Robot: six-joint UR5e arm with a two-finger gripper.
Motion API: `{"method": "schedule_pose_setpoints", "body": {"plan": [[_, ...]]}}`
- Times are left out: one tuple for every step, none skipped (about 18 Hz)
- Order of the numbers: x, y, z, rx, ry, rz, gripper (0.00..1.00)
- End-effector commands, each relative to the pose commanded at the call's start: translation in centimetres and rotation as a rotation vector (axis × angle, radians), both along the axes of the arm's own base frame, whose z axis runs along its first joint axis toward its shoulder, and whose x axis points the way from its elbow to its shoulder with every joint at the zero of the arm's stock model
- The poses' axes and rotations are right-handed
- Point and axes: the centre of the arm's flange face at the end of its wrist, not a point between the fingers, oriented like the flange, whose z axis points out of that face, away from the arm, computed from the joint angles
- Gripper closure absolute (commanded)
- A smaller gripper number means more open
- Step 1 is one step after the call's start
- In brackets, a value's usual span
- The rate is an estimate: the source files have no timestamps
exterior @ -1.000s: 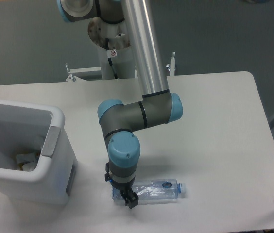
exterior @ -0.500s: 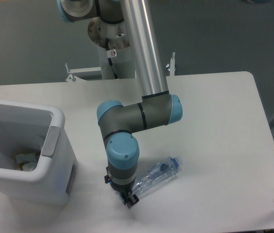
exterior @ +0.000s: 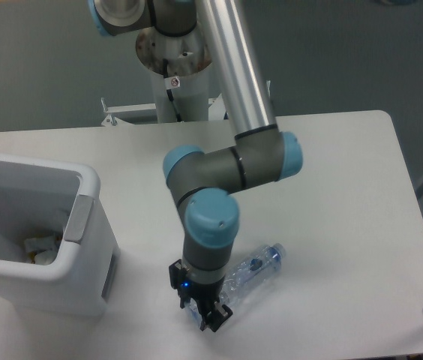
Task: Place the trash in the trash can
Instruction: 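Lower the gripper and close it around the bottle's middle, then lift the bottle and carry it over the trash bin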
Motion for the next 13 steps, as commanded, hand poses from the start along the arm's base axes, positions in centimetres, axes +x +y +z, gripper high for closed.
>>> {"method": "schedule_pose_setpoints", "body": {"plan": [[0.0,-0.3,1.5,0.04,-0.045,0.035,0.64],[-0.4,-0.8,2.8,0.084,-0.086,0.058,0.64],[-0.6,-1.0,4.1,0.131,-0.128,0.065,0.64],[-0.9,-1.3,5.7,0.178,-0.16,0.073,0.64],[-1.2,-1.7,7.1,0.213,-0.187,0.087,0.64],[-1.3,-2.0,8.4,0.242,-0.205,0.097,0.64],[-1.4,-2.3,9.9,0.268,-0.212,0.101,0.64],[-1.2,-2.6,11.1,0.289,-0.218,0.103,0.64],[-0.7,-2.8,12.7,0.312,-0.216,0.1,0.64],[-0.4,-3.0,13.9,0.333,-0.218,0.094,0.64],[0.0,-3.1,15.1,0.356,-0.22,0.083,0.64],[0.3,-3.1,16.3,0.38,-0.232,0.08,0.64],[0.5,-3.1,17.4,0.405,-0.255,0.08,0.64]]}}
